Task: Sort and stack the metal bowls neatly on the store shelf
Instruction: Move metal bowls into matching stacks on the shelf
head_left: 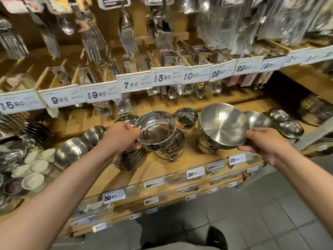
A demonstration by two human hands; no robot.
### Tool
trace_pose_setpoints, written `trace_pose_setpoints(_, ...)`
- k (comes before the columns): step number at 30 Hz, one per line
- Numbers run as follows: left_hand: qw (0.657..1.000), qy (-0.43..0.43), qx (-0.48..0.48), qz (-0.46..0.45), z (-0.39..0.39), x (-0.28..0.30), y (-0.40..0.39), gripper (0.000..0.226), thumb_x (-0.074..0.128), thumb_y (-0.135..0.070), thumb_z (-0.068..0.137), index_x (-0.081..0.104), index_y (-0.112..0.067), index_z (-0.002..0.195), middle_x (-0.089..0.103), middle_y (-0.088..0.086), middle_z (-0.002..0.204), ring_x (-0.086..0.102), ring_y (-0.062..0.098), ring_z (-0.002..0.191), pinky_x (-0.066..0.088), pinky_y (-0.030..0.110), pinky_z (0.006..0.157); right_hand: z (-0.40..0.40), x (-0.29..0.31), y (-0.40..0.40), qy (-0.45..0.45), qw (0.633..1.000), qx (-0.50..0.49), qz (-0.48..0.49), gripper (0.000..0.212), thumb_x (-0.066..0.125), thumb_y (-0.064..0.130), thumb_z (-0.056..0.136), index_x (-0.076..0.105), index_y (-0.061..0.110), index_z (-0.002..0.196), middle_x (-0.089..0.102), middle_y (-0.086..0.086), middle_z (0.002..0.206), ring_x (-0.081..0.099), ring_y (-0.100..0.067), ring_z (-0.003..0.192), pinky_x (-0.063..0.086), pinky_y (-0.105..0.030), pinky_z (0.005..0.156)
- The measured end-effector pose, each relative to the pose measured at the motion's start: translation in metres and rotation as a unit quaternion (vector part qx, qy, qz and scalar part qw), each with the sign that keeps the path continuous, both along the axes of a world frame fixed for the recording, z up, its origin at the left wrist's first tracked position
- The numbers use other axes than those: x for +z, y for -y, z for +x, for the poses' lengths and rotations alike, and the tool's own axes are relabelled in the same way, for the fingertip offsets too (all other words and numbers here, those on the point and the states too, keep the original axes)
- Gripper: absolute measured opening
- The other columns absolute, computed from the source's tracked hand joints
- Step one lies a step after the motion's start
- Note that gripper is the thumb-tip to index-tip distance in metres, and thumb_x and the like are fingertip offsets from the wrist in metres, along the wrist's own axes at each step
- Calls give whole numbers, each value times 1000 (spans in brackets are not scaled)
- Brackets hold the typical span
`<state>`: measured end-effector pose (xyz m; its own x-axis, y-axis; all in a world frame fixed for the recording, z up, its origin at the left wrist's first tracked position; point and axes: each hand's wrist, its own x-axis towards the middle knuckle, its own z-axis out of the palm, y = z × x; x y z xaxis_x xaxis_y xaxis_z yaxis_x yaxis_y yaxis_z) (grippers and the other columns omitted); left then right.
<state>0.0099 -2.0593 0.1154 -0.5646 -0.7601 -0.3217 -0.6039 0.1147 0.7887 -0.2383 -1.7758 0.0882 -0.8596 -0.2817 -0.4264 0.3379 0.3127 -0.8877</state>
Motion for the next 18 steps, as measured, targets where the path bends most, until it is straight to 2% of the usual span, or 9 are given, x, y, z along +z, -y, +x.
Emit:
trace_pose_setpoints(4,1000,0,22,17,-44,-4,-24,17,66,-15,93,53,-12,83,71,10,70,76,21,61,60,48,82,-59,10,-20,-38,999,23,9,13,57,-4,94,68,0,88,71,-21,85,71,-26,54,60,-26,48)
trace_pose_setpoints(8,998,8,51,24,-96,-20,-59,21,69,-21,87,50,-17,80,71,-1,57,78,28,69,58,55,91,-121,6,-42,-60,997,49,-2,10,64,-1,91,70,-1,84,73,-16,72,71,-27,54,63,-37,64)
trace_pose_setpoints(10,996,-7,72,52,-120,-31,-82,19,73,-24,79,58,-13,85,76,8,66,78,30,72,57,59,91,-146,3,-54,-40,997,69,-18,7,66,-1,92,71,-3,88,75,-16,74,73,-26,56,63,-35,62)
trace_pose_setpoints(11,993,-21,86,76,-132,-35,-92,26,76,-25,72,63,-9,88,76,14,71,76,29,71,58,61,89,-157,1,-60,-36,996,77,-21,7,65,-2,92,71,-4,90,75,-16,76,74,-24,57,64,-32,58)
trace_pose_setpoints(13,991,-22,92,96,-154,-46,-110,29,73,-28,62,68,-6,80,76,23,77,73,29,72,57,62,88,-178,-3,-71,-35,995,90,-16,8,63,-5,92,71,-6,92,72,-16,80,73,-21,56,61,-24,50)
trace_pose_setpoints(16,986,-24,141,80,-180,-62,-126,11,68,-15,84,63,-7,77,75,26,81,76,40,84,63,53,81,-206,-8,-81,-28,993,114,4,9,63,-2,92,71,-6,94,72,-20,91,74,-22,58,57,-19,47)
trace_pose_setpoints(18,983,-16,173,54,-194,-73,-129,19,65,-11,92,61,-9,73,75,17,69,77,35,73,65,44,66,-223,-13,-84,-27,992,122,24,11,64,-2,92,71,-9,97,72,-26,94,74,-27,60,57,-21,45)
